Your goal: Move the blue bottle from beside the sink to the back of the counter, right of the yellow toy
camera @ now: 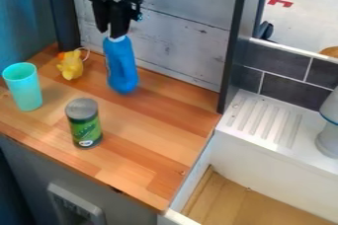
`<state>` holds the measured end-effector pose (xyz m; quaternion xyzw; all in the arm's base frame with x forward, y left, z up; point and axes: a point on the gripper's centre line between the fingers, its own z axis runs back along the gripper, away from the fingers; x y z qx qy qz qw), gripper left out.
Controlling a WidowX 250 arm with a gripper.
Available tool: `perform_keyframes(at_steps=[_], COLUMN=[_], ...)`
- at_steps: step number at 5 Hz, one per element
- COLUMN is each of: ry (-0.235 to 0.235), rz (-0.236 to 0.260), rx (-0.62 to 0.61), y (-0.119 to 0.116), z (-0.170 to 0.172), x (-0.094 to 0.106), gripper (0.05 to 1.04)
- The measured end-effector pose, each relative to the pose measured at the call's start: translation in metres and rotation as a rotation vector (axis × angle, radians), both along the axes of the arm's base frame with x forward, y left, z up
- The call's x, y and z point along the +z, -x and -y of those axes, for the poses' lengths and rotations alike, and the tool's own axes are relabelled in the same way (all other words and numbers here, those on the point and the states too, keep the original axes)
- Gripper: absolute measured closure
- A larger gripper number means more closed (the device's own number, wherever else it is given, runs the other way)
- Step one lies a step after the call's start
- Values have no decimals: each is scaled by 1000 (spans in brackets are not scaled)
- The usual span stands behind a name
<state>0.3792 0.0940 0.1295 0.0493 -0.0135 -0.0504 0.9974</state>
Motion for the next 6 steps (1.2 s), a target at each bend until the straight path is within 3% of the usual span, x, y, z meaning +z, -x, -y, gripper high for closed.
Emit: perform_keyframes(at_steps=[2,3,4,5,6], ry=[42,56,62,57,-12], rz=[-18,-45,-39,-22,37], rx=[78,89,89,144,181], y=[-12,-10,-11,-9,5], z=[-17,-17,-16,-16,-21], x=[-9,-9,-11,-13,25], gripper=[669,603,286,79,79])
